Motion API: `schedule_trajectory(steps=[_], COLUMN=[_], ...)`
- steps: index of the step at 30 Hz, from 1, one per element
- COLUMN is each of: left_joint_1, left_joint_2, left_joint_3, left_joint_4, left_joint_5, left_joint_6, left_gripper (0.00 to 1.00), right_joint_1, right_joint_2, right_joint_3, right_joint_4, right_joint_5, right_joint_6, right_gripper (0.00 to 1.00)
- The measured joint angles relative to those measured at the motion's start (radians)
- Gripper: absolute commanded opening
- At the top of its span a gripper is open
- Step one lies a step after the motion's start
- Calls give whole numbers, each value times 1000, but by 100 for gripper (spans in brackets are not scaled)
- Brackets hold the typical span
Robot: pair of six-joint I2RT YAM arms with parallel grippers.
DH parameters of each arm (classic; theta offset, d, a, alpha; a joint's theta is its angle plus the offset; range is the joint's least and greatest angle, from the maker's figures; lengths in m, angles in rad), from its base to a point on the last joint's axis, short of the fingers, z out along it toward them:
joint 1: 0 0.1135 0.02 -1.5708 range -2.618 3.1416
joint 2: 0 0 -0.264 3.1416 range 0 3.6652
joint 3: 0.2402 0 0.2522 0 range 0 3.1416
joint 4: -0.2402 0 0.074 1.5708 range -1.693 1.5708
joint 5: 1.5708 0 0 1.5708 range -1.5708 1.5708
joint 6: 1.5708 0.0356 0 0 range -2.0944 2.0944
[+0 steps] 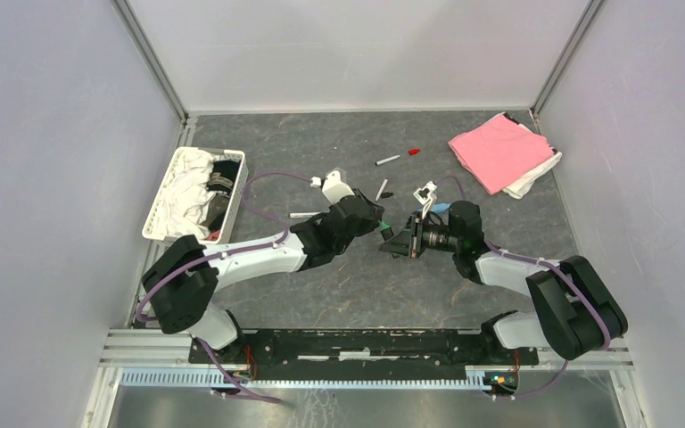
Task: Insert the pens into the pen caps
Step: Insert the pen cap onto the pen.
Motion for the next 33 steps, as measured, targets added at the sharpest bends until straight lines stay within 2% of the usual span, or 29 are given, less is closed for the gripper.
schedule_trajectory(steps=[20,33], left_joint_1=[-37,-75], left_joint_2=[0,29], left_joint_3=[20,91], left_joint_4=[-11,-108], left_joint_5=[-24,-96], left_joint_6=[0,1], left_gripper=[2,2], right_joint_1=[-1,0], right_joint_2=[7,-39], right_joint_3=[25,42], right_joint_4=[-58,-145], right_joint_5=[42,94], right_joint_6=[-39,-138], right_gripper=[0,0])
